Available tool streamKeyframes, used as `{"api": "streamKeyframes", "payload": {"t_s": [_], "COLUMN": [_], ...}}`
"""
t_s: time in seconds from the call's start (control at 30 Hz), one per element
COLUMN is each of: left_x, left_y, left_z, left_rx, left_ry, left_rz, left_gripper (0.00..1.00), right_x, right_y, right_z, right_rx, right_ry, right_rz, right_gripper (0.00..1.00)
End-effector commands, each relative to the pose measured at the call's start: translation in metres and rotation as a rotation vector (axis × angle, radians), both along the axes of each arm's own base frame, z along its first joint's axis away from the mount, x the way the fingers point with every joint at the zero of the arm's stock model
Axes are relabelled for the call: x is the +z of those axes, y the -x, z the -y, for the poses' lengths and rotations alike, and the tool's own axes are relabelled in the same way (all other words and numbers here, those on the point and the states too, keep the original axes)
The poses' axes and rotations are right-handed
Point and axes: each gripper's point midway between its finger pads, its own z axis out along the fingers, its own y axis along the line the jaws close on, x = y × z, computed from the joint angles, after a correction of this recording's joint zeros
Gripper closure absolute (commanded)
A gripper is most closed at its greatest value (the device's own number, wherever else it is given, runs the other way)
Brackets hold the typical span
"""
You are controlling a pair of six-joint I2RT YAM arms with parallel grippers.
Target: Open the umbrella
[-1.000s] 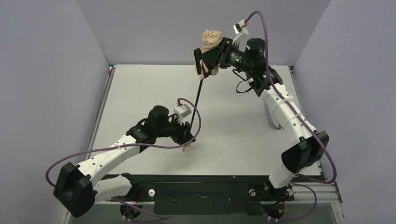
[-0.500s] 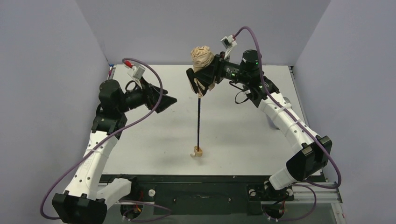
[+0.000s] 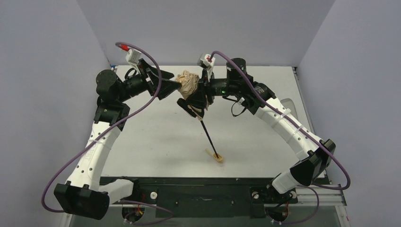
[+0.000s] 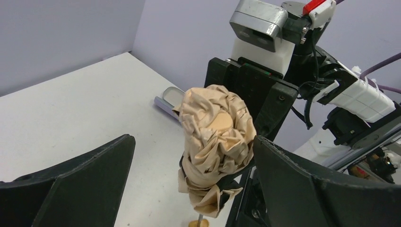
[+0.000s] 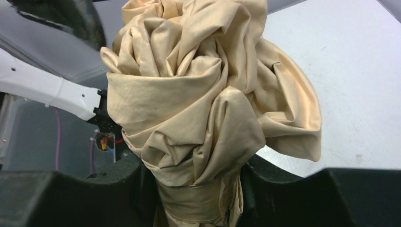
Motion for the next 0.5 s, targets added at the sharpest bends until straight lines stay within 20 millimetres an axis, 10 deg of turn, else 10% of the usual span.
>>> {"api": "streamKeyframes", "payload": {"t_s": [0.0,0.3,0.47], "left_x": [0.031,0.003,-0.006], "left_y": [0.022,0.015,0.002], "left_z": [0.017,0.031,0.020], "left_rx": [-0.063,-0.025,0.029], "left_ry": [0.014,-0.056,-0.079], "left_rz": [0.113,0.031,0.005], "left_gripper": [0.05,0.03,0.58], "right_x": [0.043,0.043,0.043], "right_y": [0.011,0.020,0.029], "right_z": [0.010,0.005,0.006], "right_rx": [0.006,0.004,0.020], "right_ry": [-0.011,0.047,0.050], "right_rz": [0.225,0.297,0.302], "right_gripper": [1.00,1.00,0.94]}}
